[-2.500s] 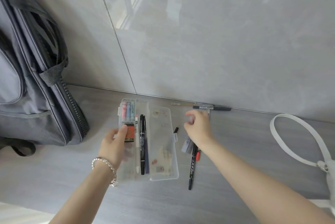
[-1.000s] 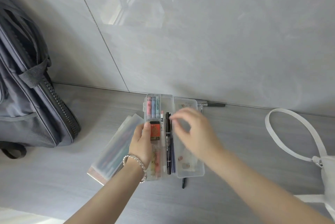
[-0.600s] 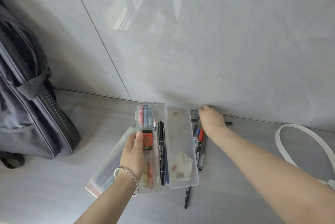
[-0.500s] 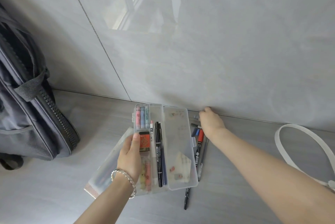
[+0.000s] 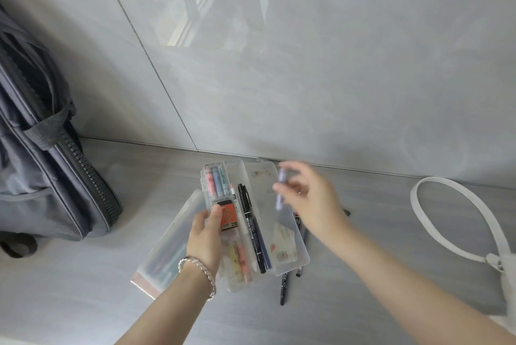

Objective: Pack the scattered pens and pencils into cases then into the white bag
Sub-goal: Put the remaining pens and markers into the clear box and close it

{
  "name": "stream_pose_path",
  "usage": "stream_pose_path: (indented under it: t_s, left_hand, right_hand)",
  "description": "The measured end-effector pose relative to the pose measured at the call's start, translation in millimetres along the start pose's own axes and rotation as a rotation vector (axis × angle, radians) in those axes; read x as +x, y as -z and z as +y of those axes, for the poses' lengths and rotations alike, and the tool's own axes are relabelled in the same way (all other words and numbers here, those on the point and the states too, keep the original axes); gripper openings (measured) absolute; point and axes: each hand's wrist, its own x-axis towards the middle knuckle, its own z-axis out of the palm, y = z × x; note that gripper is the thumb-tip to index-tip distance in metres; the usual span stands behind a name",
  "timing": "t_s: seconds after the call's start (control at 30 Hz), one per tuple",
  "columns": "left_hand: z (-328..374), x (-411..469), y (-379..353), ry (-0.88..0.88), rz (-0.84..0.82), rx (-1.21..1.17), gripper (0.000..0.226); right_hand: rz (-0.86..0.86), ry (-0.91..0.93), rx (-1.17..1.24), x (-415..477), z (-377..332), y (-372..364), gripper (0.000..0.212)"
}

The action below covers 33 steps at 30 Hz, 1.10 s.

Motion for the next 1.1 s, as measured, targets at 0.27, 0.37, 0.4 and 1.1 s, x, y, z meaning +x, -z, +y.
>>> stream_pose_path:
  t_s: [0.27, 0.37, 0.4, 1.1]
  left_hand:
    - [1.8, -24.2, -9.8, 0.039, -0.103, -0.14, 0.022]
    - [1.1, -34.2, -9.3, 0.046, -0.124, -0.166, 0.027]
    - [0.9, -37.0, -9.5, 0.053, -0.131, -0.172, 0.028]
    - [-32.6, -52.7, -4.6, -0.026, -0.169, 0.136, 0.06]
  right_hand:
    - [-0.254, 0.116, -0.267, -73.8, -3.1, -50.1, 0.025]
    - [-0.182, 0.294, -0.508, -87.2, 4.7, -49.7, 0.029]
    - [-0.142, 0.338, -0.577, -90.8, 7.3, -48.9, 0.03]
    - [0.108, -0.524, 0.578, -115.9, 32.6, 16.9, 0.021]
